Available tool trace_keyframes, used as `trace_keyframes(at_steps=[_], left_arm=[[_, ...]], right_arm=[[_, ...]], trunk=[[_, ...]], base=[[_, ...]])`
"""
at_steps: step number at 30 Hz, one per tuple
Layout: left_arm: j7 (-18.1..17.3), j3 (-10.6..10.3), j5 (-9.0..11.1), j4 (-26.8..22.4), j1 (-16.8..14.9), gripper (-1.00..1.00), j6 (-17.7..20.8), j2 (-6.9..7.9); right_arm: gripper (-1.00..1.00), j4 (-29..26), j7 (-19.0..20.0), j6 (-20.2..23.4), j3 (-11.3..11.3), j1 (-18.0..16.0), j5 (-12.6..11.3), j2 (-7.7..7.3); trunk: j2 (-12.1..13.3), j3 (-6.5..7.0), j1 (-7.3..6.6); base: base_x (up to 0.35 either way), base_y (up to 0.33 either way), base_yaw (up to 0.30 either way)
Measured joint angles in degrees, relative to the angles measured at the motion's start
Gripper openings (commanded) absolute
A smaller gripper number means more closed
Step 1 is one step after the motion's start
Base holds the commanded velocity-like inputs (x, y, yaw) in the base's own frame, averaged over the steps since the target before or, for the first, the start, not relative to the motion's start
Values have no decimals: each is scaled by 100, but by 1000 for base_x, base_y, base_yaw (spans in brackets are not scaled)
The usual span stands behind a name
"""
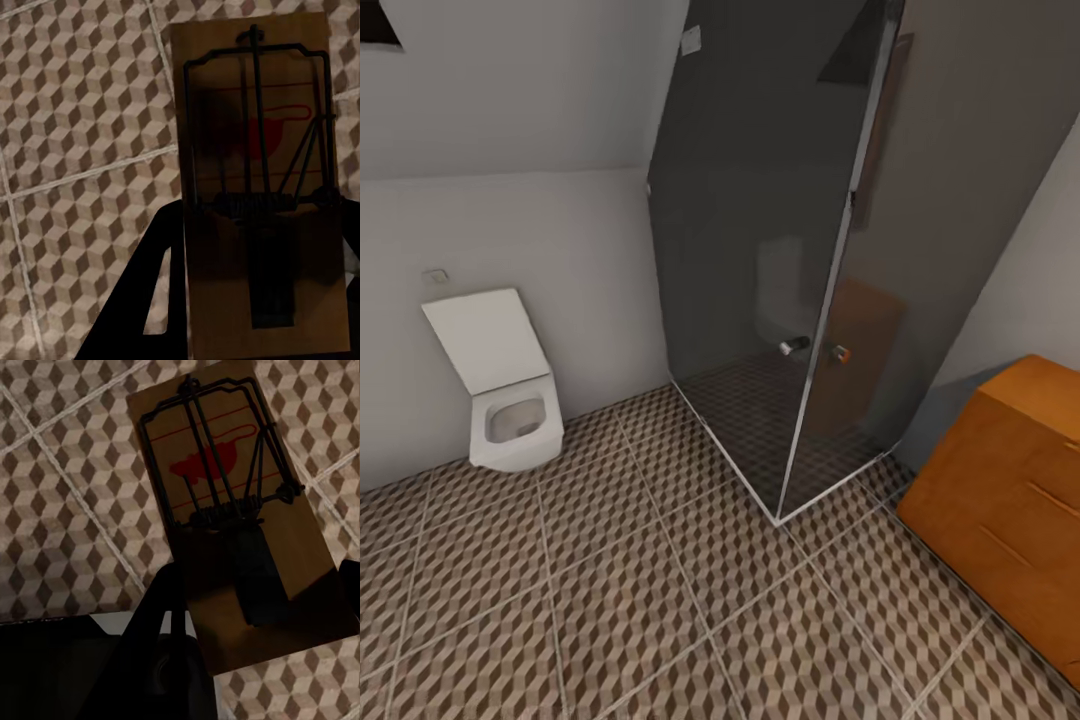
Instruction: Take the four mousetraps from the cabinet in the bathroom and place them on the bathroom floor. Make sure all four end up on the same floor surface, and ensure that at least two of them are either under or directly next to the same bathroom sink.
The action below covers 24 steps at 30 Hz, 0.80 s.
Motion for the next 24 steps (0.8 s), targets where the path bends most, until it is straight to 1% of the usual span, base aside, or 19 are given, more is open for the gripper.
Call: trace_keyframes(at_steps=[6,13,24], left_arm=[[0,0,0,0,0,-100,1,0],[0,0,0,-1,0,-100,1,0],[0,0,-1,-2,1,-100,4,0]], right_arm=[[-100,2,-2,0,3,0,0,15],[-100,2,0,0,3,0,0,16],[-100,0,-1,-1,3,0,0,16]], trunk=[[1,-13,2],[0,-28,1],[0,-53,0]], base=[[-170,258,285],[-214,205,285],[-25,29,285]])
